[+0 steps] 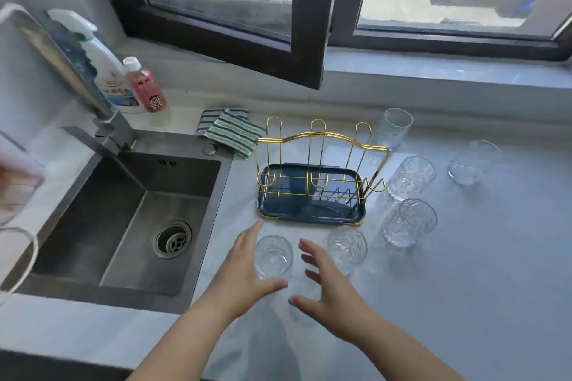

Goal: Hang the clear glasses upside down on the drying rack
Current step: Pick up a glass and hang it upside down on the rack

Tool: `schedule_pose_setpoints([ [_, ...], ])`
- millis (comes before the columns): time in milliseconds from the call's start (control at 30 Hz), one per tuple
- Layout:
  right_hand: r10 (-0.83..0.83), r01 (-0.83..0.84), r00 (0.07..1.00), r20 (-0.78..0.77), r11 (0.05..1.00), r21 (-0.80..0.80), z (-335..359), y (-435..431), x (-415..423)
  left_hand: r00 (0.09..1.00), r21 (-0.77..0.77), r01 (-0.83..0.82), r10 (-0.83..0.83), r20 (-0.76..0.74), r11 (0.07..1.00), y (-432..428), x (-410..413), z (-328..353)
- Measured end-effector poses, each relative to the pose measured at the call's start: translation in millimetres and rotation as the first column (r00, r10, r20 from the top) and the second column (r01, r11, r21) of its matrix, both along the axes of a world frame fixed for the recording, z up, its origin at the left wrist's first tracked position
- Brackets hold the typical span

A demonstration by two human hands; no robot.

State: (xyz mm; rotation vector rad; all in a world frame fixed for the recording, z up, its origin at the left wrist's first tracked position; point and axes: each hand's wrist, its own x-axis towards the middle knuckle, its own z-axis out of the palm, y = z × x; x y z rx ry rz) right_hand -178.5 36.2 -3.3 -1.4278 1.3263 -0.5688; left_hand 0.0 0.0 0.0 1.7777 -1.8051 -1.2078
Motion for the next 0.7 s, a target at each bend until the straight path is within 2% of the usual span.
schedule_pose_setpoints([
  [167,0.103,-0.104,0.985,-0.142,0.995,0.0,-14.9,-18.3,12.8,0.994,-0.007,0.095,-0.095,0.045,0.995,-12.9,-7.7,-11.9],
  [300,0.124,-0.124,0.981,-0.15,0.992,0.008,-20.6,-28.2,16.9,0.977,-0.037,0.14,-0.133,0.165,0.989,-16.2,-7.4,-17.7],
  [433,0.097,-0.095,0.991,-0.097,0.995,0.026,-17.7,-34.2,17.3,0.985,-0.043,0.11,-0.103,0.138,0.993,-19.2,-6.0,-13.3],
  [567,0.011,-0.011,1.0,0.002,0.999,0.043,-8.1,-27.4,13.1,0.994,0.047,-0.055,0.059,-0.091,0.997,-14.7,5.6,0.3],
  [633,-0.058,0.045,0.993,0.107,0.992,0.119,1.4,-22.5,10.6,0.969,0.061,-0.105,0.116,-0.219,0.993,-10.6,15.9,11.5],
  [700,-0.129,0.06,0.954,0.27,0.967,0.249,15.0,-20.9,9.8,0.911,0.081,-0.086,0.111,-0.397,0.993,-5.9,25.4,25.1],
])
